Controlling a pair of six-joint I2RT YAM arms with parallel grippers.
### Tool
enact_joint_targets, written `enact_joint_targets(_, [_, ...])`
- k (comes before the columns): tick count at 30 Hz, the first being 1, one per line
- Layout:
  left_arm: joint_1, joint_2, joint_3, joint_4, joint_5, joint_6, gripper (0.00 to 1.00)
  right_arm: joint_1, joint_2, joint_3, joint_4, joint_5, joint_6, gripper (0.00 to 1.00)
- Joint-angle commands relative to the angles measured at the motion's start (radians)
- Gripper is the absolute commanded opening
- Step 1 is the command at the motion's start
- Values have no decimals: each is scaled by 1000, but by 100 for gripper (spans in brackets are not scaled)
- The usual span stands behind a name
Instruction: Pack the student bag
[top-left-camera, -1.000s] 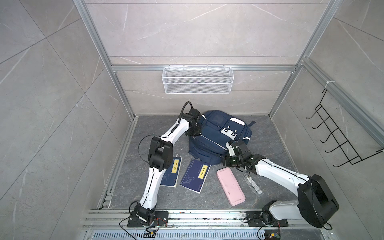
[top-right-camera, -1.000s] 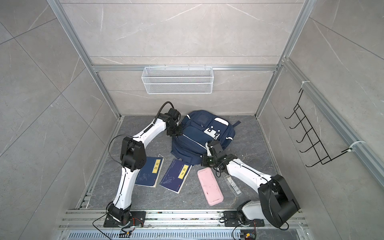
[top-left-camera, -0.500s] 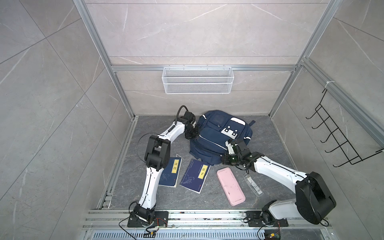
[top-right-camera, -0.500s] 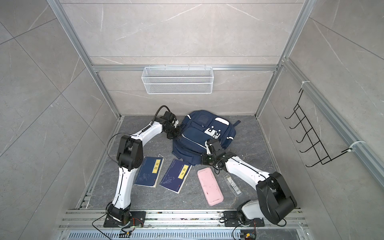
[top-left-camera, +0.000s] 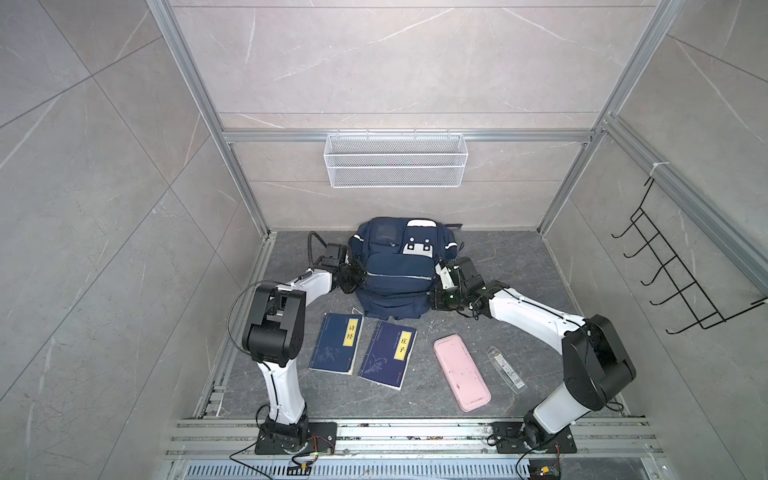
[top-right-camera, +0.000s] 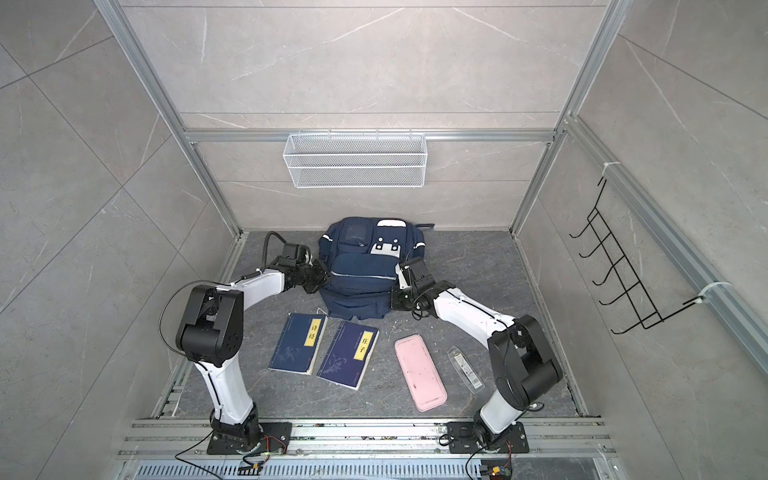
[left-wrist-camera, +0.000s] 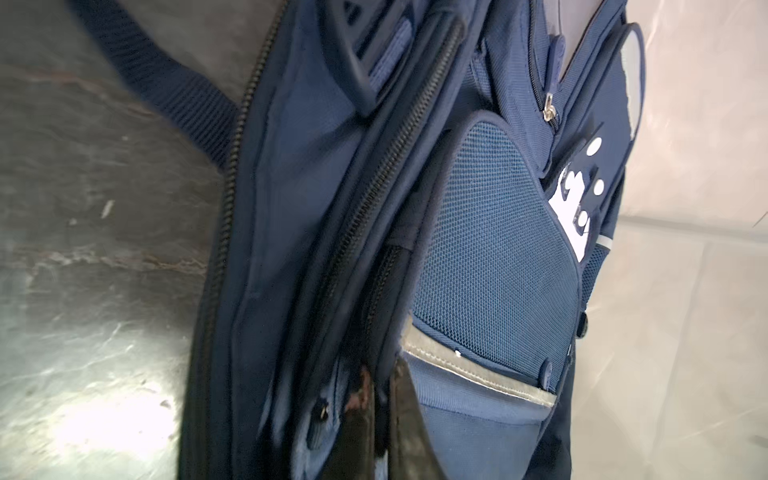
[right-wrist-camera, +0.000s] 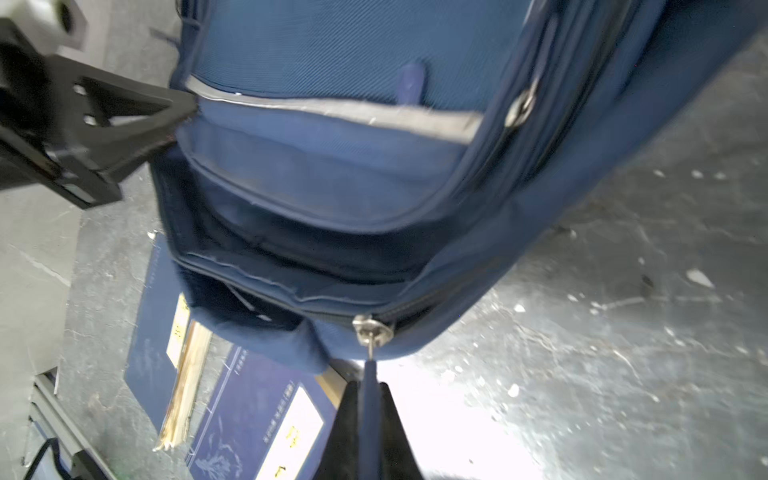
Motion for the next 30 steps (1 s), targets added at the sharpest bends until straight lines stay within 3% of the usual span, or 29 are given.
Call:
enact_joint_targets(1, [-27,-16,17,212,30,-143,0,68,31,79,-47,-25,-36,1])
enact_joint_targets(7, [-57,-16,78,215,1,-172,0,169,104,164,-57,-24,-15,1])
enact_joint_targets(14, [-68,-25,69,221,6,-188,0,213,227,298,-26,-44,42,1])
enact_joint_targets(22, [-66,-55,43,218,1,-178,0,213,326,398,-51,-22,60,1])
enact_joint_targets(30, [-91,-50,21,284,7,-224,0,117,231,328,-78,8,37,1])
